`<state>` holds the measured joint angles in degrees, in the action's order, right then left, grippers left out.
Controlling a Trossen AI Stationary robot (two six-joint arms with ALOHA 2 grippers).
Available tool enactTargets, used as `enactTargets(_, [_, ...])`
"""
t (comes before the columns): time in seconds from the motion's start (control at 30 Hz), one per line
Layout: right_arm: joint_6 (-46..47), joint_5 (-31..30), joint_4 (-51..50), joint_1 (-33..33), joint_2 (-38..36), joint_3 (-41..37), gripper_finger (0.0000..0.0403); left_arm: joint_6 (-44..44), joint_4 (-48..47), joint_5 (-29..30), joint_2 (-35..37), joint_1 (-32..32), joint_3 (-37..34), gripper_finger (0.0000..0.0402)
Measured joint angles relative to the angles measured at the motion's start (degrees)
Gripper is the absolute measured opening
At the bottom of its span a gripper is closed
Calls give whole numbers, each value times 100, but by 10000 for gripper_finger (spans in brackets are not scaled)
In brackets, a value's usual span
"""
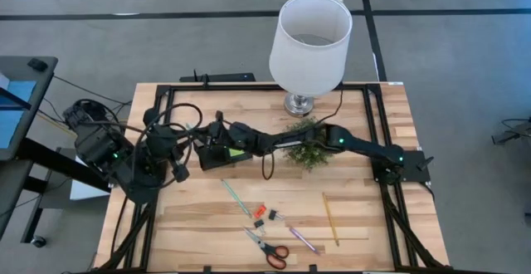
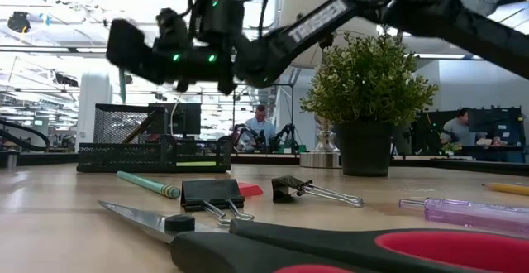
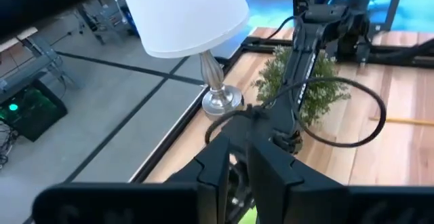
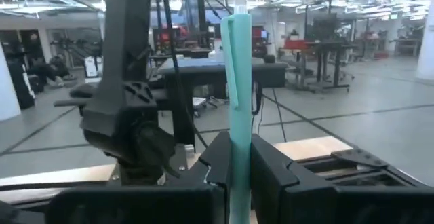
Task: Pick and place office supplies into organizer
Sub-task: Put the blue pen into the black desk organizer, then put the yellow pencil into the black desk organizer
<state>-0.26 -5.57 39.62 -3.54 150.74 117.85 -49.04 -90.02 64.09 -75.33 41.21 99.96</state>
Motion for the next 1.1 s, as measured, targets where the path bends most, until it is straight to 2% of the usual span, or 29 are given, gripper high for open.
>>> enactTargets(0.2, [-11,-674,-1041,-39,89,261,33,2,-3,-221,-2,-2,-185,45])
enactTargets(0.5, [-6,-645,-1293,71,95,255,35,-2,0,-347,-2,-2,-194,45])
enactTargets(0.67, [-388,-706,-1439,151,96,255,64,-106,0,-358,-4,-2,-194,45])
enactTargets(0.87, [-423,-976,-1577,165,93,253,97,-214,2,-360,-4,-2,-194,45])
enactTargets(1.1, [-427,-961,-1791,388,-210,249,112,-251,1,-568,-4,-2,-194,45])
